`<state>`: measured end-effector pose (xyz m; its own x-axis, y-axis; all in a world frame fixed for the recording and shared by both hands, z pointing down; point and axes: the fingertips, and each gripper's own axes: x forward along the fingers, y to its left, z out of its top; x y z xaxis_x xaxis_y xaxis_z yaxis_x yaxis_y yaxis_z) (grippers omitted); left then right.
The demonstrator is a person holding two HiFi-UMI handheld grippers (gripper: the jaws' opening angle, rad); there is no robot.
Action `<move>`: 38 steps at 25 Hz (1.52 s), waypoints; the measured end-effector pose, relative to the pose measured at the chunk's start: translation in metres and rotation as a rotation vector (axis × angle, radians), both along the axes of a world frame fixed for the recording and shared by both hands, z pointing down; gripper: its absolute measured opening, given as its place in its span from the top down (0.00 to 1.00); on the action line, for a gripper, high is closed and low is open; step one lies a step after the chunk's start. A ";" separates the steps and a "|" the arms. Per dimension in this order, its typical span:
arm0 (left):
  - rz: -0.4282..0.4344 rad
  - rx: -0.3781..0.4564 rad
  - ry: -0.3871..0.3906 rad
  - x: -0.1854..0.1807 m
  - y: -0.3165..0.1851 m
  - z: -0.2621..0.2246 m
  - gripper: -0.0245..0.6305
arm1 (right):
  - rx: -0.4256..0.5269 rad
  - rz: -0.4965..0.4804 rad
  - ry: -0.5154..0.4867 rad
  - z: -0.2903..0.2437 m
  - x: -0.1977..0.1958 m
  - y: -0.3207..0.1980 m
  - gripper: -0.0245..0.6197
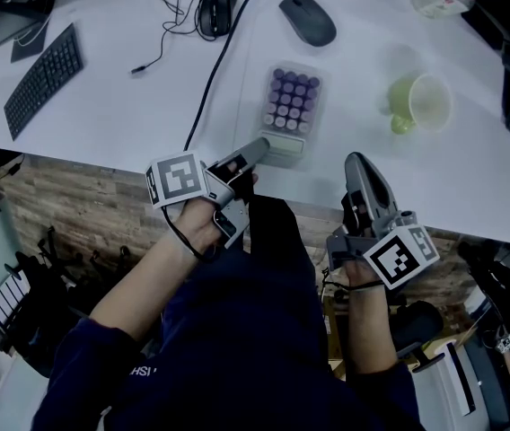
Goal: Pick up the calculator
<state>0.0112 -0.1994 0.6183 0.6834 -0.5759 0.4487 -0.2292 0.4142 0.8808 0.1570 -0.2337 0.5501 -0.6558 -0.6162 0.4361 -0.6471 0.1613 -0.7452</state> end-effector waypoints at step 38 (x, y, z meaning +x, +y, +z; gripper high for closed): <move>-0.053 0.206 0.059 -0.016 -0.040 -0.091 0.81 | 0.147 0.029 -0.004 -0.074 -0.010 -0.013 0.96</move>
<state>-0.0047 -0.2395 0.5272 0.6712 -0.6874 0.2775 -0.1571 0.2340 0.9595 0.1470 -0.2462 0.4764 -0.6381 -0.6921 0.3374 -0.6502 0.2497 -0.7176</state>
